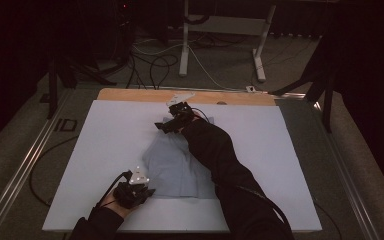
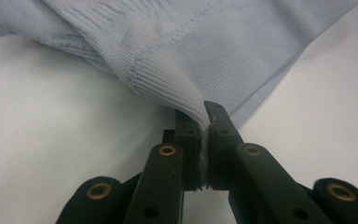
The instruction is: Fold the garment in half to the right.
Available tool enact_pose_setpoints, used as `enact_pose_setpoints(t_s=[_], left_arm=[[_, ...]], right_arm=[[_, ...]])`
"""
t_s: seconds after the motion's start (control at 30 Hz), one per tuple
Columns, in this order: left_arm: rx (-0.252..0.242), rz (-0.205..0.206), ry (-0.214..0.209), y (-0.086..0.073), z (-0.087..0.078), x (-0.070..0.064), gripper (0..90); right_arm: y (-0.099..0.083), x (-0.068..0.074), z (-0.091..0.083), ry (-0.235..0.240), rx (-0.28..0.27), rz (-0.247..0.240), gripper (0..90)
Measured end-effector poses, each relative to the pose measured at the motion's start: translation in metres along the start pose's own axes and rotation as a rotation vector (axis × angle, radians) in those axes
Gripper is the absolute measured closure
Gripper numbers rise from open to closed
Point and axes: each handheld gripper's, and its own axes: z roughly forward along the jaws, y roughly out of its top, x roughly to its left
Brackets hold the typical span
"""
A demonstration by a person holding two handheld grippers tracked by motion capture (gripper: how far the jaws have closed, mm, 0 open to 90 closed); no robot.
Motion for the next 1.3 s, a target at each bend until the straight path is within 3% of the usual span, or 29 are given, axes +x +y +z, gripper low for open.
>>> enact_pose_setpoints(t_s=[0.2,0.3,0.57,0.63,0.8,0.93,1.0,1.2,1.3], left_arm=[[-0.013,0.005,0.002,0.001,-0.003,-0.002,86.8],[-0.017,0.002,-0.001,0.001,-0.004,-0.002,86.9],[-0.016,0.019,0.008,0.002,-0.005,-0.005,86.8],[-0.02,0.013,0.005,0.001,-0.005,-0.005,86.8],[-0.015,0.013,0.004,0.001,-0.004,-0.004,86.8],[-0.014,0.013,0.004,0.001,-0.004,-0.005,86.8],[-0.013,0.011,0.003,0.001,-0.004,-0.004,86.8],[-0.011,0.01,0.001,0.001,-0.003,-0.004,86.8],[-0.009,0.011,-0.002,0.001,-0.003,-0.004,86.8]], right_arm=[[0.002,-0.006,0.006,-0.014,0.019,0.013,8.9],[0.003,-0.01,0.012,-0.023,0.035,0.05,8.8],[0.003,-0.017,0.03,-0.11,0.108,0.098,8.9],[0.003,-0.019,0.038,-0.108,0.133,0.141,8.9],[0.003,-0.018,0.048,-0.108,0.163,0.149,8.9],[0.004,-0.015,0.054,-0.119,0.201,0.162,21.0],[0.005,-0.014,0.057,-0.163,0.234,0.171,30.5],[0.003,-0.014,0.065,-0.188,0.318,0.161,39.4],[0.001,-0.014,0.069,-0.171,0.341,0.133,43.7]])
